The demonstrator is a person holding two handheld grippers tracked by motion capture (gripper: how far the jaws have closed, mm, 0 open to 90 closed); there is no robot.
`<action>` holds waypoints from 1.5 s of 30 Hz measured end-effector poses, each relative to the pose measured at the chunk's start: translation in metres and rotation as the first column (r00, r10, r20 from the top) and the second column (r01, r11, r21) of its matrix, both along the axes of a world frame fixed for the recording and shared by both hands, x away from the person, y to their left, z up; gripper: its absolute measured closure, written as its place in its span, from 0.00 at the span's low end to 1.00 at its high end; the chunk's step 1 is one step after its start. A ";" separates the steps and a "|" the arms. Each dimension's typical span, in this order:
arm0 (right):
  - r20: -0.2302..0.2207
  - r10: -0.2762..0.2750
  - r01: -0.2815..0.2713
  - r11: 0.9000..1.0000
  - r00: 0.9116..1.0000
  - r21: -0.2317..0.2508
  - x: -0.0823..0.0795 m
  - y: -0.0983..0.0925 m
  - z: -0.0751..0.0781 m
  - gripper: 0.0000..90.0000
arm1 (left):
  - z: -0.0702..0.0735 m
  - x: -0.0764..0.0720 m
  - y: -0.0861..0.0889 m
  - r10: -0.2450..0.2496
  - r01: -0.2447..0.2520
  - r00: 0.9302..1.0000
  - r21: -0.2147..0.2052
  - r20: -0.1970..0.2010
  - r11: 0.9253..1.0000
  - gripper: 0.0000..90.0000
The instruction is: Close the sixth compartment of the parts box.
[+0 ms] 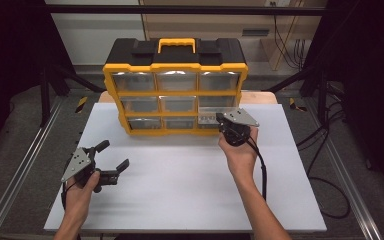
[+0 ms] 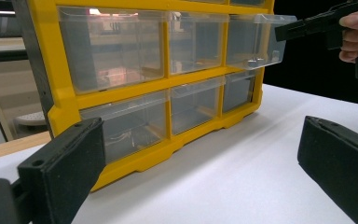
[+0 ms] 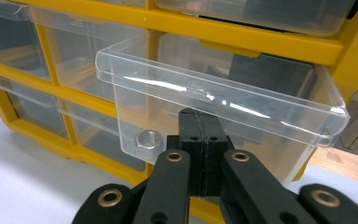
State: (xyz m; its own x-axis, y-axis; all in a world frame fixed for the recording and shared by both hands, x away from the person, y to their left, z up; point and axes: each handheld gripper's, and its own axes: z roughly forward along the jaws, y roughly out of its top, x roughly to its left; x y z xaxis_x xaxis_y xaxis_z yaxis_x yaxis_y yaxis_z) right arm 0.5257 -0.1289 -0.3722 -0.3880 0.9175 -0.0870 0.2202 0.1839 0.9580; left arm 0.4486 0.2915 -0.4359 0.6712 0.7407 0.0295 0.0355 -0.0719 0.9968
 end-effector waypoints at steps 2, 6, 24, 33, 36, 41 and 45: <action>-0.001 -0.001 0.001 1.000 1.000 0.009 0.002 0.001 0.000 1.00 | 0.000 0.000 0.000 0.000 0.000 1.000 0.000 0.000 1.000 0.01; -0.002 -0.004 0.004 1.000 1.000 0.011 0.005 0.002 0.000 1.00 | 0.000 0.000 0.000 -0.001 0.001 1.000 0.000 0.000 1.000 0.01; -0.024 -0.022 0.022 1.000 0.999 0.008 0.018 0.003 -0.004 1.00 | 0.000 0.000 -0.001 -0.002 0.002 1.000 0.004 0.001 1.000 0.01; -0.031 -0.031 0.031 1.000 0.999 -0.001 0.023 0.005 -0.005 1.00 | 0.000 0.000 -0.001 -0.004 0.004 1.000 0.009 0.001 1.000 0.01; -0.033 -0.032 0.032 0.999 0.999 -0.003 0.024 0.005 -0.005 1.00 | 0.000 0.000 -0.001 -0.002 0.002 1.000 0.007 0.000 1.000 0.01; -0.035 -0.035 0.035 0.999 0.999 -0.006 0.026 0.004 -0.005 1.00 | 0.000 0.000 -0.001 -0.002 0.002 1.000 0.007 0.001 1.000 0.01; -0.038 -0.038 0.038 0.999 0.999 -0.013 0.027 0.004 -0.006 1.00 | 0.000 0.000 -0.001 -0.002 0.002 1.000 0.007 0.001 1.000 0.01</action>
